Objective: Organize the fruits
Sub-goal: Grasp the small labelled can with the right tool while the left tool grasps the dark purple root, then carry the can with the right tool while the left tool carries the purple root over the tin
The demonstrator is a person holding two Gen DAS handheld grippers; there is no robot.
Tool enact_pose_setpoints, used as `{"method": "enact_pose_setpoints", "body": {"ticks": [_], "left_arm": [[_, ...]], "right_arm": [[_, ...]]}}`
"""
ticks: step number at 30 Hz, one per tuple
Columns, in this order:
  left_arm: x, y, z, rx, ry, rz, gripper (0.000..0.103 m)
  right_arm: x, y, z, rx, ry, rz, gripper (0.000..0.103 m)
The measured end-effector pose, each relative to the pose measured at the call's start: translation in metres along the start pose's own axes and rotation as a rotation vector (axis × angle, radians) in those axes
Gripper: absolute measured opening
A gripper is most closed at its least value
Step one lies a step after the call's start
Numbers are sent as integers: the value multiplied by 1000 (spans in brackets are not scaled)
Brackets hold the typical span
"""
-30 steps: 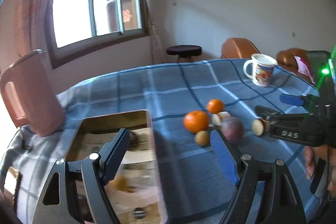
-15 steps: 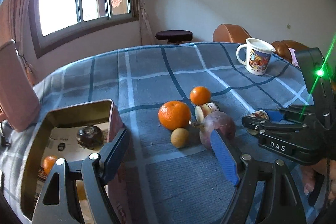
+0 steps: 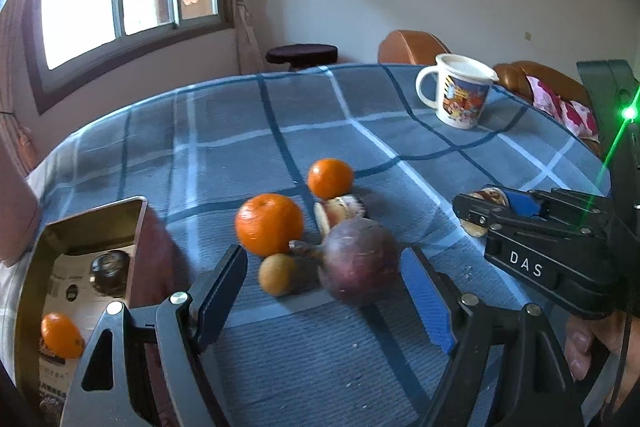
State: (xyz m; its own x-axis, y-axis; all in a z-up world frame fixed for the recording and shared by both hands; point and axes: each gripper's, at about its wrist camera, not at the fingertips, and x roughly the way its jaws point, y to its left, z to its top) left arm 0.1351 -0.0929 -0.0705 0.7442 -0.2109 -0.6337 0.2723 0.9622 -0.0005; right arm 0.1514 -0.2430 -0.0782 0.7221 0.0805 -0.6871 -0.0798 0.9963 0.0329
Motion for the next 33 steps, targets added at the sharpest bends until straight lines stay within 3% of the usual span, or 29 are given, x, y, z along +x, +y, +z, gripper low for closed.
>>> {"method": "enact_pose_setpoints", "body": {"ticks": [5, 11, 33], "left_arm": [[14, -7, 5, 6, 38, -23, 80], [27, -15, 6, 37, 94, -70, 51], [3, -1, 6, -28, -33, -33, 50]], "right_arm": [[0, 2, 0, -8, -1, -8, 33], [7, 4, 1, -21, 31, 12, 34], [-13, 12, -2, -65, -70, 59, 34]]}}
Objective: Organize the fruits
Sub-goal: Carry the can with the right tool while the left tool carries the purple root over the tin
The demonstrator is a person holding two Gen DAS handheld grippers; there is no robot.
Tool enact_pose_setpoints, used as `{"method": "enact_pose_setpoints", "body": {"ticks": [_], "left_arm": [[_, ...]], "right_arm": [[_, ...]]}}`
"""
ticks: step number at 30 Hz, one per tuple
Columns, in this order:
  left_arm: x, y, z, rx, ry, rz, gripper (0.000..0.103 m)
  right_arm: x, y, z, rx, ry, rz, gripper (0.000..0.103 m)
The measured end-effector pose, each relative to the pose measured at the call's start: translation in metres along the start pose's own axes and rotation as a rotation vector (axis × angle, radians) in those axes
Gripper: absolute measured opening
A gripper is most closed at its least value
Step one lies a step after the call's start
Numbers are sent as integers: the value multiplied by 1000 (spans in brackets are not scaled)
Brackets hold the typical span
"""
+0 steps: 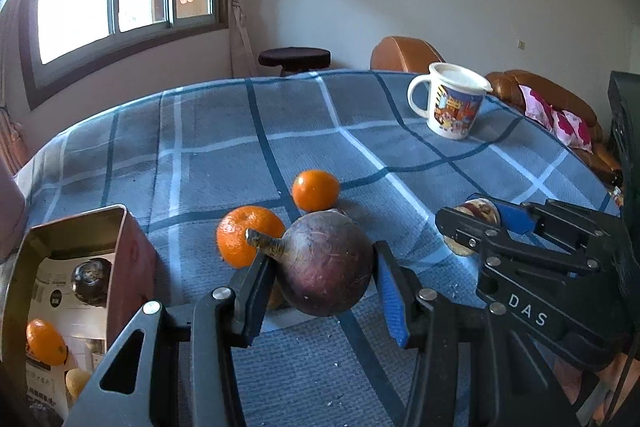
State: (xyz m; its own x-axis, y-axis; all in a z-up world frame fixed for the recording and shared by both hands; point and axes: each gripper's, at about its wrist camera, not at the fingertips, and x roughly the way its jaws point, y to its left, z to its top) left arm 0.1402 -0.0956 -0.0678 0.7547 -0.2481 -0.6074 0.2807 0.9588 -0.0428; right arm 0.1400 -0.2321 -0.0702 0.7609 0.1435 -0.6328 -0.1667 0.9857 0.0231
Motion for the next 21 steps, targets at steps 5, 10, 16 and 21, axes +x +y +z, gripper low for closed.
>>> {"method": "enact_pose_setpoints", "body": {"ticks": [5, 10, 16, 21], "left_arm": [[-4, 0, 0, -3, -24, 10, 50], [-8, 1, 0, -5, -45, 20, 50], [-12, 1, 0, -5, -67, 23, 50], [-15, 1, -1, -5, -85, 27, 50]], "right_arm": [[-4, 2, 0, -8, -20, 8, 34], [-9, 3, 0, -17, -46, 15, 34], [-14, 5, -1, -28, -72, 15, 34], [-17, 6, -1, -33, -94, 12, 34]]}}
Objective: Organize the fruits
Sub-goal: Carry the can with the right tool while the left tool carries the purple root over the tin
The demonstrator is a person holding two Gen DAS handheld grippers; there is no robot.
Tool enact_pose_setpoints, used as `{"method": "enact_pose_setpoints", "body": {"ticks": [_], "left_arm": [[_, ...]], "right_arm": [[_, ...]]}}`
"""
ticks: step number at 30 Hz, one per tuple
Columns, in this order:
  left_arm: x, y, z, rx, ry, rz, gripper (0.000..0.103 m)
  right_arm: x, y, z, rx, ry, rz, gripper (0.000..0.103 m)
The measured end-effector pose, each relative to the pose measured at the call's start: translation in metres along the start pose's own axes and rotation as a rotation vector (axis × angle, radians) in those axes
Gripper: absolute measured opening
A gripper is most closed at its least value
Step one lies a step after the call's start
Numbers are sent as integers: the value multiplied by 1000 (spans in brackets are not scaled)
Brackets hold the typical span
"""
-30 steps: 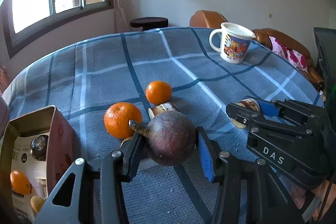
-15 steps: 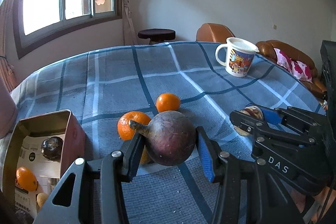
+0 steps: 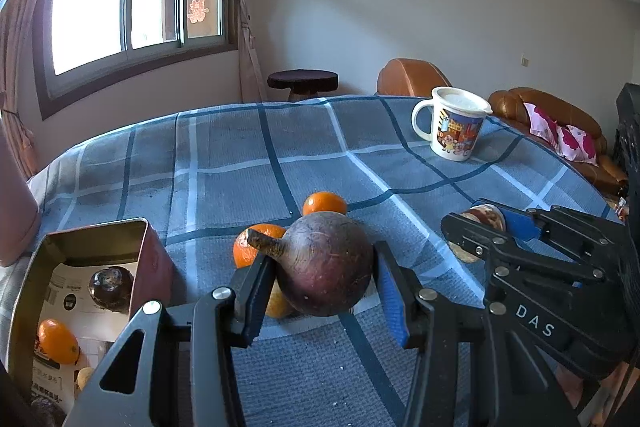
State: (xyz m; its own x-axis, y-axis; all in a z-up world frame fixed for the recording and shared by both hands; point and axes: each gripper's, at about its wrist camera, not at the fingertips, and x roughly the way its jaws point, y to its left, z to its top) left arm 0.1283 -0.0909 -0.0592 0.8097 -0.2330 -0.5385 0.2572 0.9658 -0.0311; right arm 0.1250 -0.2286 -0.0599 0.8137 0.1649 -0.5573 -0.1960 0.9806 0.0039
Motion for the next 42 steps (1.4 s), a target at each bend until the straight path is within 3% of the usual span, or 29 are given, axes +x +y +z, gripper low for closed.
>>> {"method": "enact_pose_setpoints", "body": {"ticks": [42], "left_arm": [[-35, -2, -6, 1, -156, 73, 50]], "right_arm": [[-24, 4, -2, -28, -129, 1, 34]]}}
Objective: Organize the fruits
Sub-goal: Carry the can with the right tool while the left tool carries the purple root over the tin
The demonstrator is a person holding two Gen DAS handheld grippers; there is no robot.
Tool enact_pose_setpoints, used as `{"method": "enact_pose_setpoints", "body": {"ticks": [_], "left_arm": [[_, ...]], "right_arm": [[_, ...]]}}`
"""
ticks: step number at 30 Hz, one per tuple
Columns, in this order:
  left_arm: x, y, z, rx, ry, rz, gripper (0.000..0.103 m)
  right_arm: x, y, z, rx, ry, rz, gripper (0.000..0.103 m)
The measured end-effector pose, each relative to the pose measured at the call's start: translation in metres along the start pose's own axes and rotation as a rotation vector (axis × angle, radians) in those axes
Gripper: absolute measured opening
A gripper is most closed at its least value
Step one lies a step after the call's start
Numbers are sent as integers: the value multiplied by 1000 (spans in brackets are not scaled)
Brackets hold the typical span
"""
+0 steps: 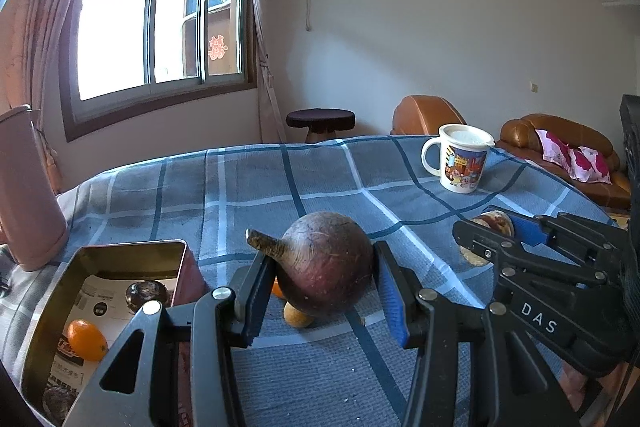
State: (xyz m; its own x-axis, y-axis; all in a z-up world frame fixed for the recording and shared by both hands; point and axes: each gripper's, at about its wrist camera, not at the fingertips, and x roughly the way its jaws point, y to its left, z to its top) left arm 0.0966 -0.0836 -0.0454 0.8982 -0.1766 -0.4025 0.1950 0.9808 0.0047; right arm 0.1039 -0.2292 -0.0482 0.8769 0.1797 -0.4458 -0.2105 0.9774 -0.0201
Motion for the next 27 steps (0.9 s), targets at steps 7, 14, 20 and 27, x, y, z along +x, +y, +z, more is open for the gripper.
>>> {"method": "enact_pose_setpoints", "body": {"ticks": [7, 14, 20, 27], "left_arm": [[-6, -1, -1, 5, -23, 10, 50], [-11, -1, -2, 9, -44, 22, 50], [-16, 1, -3, 0, -56, 29, 50], [-21, 7, -4, -9, -57, 36, 50]], "right_arm": [[-4, 1, 0, -7, -27, -1, 34], [-12, 4, -1, -25, -67, -4, 34], [-18, 3, -1, -20, -98, -6, 34], [-20, 7, -1, -47, -110, -3, 34]]}}
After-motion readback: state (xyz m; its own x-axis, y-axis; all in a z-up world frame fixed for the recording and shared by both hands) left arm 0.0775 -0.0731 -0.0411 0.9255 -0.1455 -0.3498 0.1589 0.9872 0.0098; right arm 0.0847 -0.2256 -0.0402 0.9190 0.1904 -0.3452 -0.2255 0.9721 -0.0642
